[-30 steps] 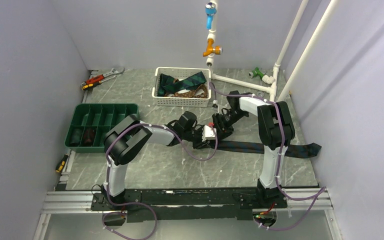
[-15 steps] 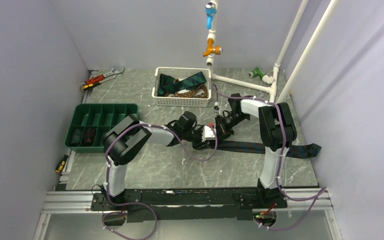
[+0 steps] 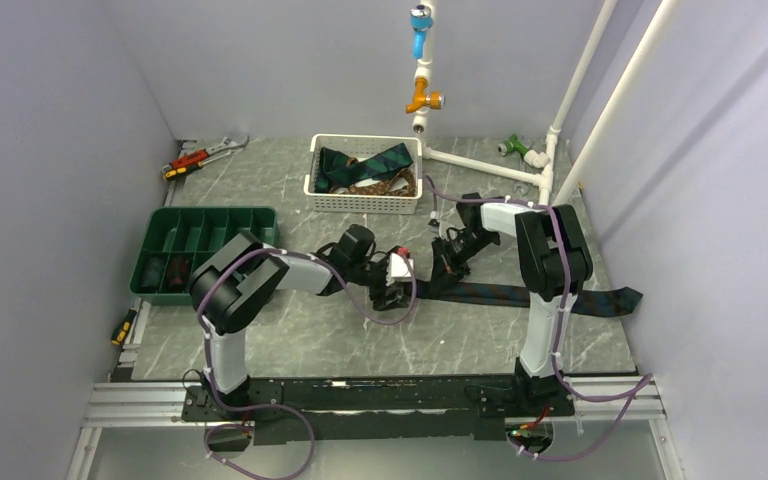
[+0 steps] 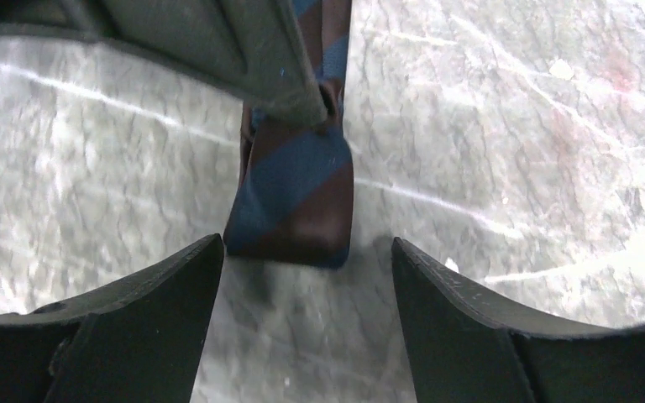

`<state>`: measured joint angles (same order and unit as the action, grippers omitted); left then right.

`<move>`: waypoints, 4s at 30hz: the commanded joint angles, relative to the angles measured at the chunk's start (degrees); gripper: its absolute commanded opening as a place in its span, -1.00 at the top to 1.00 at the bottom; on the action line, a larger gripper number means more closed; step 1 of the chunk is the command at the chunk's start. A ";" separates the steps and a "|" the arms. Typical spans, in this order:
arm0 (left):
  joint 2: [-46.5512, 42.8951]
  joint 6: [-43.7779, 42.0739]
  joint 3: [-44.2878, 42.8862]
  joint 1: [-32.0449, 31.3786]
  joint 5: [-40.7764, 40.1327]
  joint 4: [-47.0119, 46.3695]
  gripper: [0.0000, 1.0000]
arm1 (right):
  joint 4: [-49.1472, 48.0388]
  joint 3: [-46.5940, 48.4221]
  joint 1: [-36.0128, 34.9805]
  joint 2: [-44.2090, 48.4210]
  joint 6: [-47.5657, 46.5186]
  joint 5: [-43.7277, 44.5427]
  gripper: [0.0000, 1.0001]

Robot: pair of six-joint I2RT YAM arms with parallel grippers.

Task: Roll the ties
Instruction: Roll the tie at the center of the board.

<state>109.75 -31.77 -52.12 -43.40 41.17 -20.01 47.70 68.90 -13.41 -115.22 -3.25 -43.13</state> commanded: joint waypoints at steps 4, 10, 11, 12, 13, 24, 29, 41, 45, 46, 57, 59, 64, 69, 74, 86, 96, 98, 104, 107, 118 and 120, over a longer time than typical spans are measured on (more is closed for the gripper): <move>-2.14 4.21 6.41 3.07 -0.04 -6.50 -0.56 | -2.57 -0.34 -0.29 -3.71 -1.24 8.68 1.00; -1.27 3.78 5.05 2.16 1.03 -11.03 -0.54 | -1.57 1.58 -0.30 -5.50 -1.37 10.06 1.00; -0.89 3.32 4.66 2.01 1.36 -11.41 -0.55 | -1.44 1.76 -0.30 -5.79 -1.33 10.35 1.00; -0.46 2.78 4.39 1.80 1.55 -11.90 -0.55 | -1.08 2.00 -0.30 -6.11 -1.46 10.60 1.00; -0.12 2.21 4.10 1.64 1.57 -12.32 -0.55 | -0.78 2.21 -0.30 -6.38 -1.62 10.90 1.00; 0.84 4.80 1.81 -1.30 3.24 -16.83 -0.22 | 0.78 3.61 -0.31 -8.29 -3.51 10.46 1.00; 4.82 7.39 -3.14 -2.35 2.68 -14.25 -0.80 | 1.12 3.58 -0.32 -7.70 -4.82 8.82 1.00; 3.37 3.36 0.23 -2.74 -5.39 0.19 0.23 | 2.38 6.58 -2.69 -3.85 -6.53 3.50 1.00; 2.83 3.90 1.65 -2.68 -7.96 2.49 0.47 | 5.18 8.77 -2.72 -2.66 -7.94 1.98 0.83; 2.65 4.17 1.78 -2.72 -8.23 2.81 0.49 | 5.82 8.68 -1.91 -1.14 -8.30 1.74 0.77; 2.96 3.31 1.72 -2.74 -8.21 4.15 0.48 | 7.88 8.30 3.36 3.66 -13.51 16.79 0.38; 3.25 3.44 1.02 -2.70 -8.25 4.69 0.47 | 9.50 8.02 3.27 2.36 -14.89 17.67 0.41; 3.19 4.56 0.96 -2.59 -8.21 4.42 0.47 | 11.63 4.89 2.68 3.90 -18.34 17.71 0.54; 2.76 5.01 1.39 -2.61 -8.50 4.41 0.47 | 14.26 2.89 2.55 7.54 -22.77 18.20 0.59; 2.69 4.61 1.38 -2.60 -8.66 4.98 0.46 | 14.57 2.44 3.83 10.80 -25.14 22.38 0.12; 1.83 3.26 2.03 -1.57 -8.86 7.54 0.46 | 11.33 -11.96 17.13 26.27 -45.42 36.29 -0.26; 1.72 2.38 2.29 -1.00 -8.52 8.49 0.46 | -3.56 -26.46 29.24 37.55 -67.37 49.82 0.35; 1.73 2.32 2.31 -0.94 -8.46 8.58 0.46 | -8.66 -29.01 29.43 36.66 -68.75 52.86 0.50; 1.55 2.24 2.57 -0.66 -8.42 8.89 0.46 | -22.79 -30.89 30.50 28.85 -71.14 56.63 0.61; 1.19 1.89 2.84 -0.34 -8.48 9.12 0.46 | -26.90 -28.48 30.58 24.96 -71.58 56.89 0.59; 0.97 1.93 2.64 0.06 -9.44 9.31 0.44 | -9.70 -23.68 30.92 31.49 -76.01 48.07 0.33; 0.93 2.58 2.78 0.14 -9.75 8.85 0.42 | -1.29 -20.79 30.94 34.09 -74.49 43.86 0.20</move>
<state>109.25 -29.26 -51.72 -44.64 37.19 -20.43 30.61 43.13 17.28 -86.89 -78.15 10.41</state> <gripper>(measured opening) 0.326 0.350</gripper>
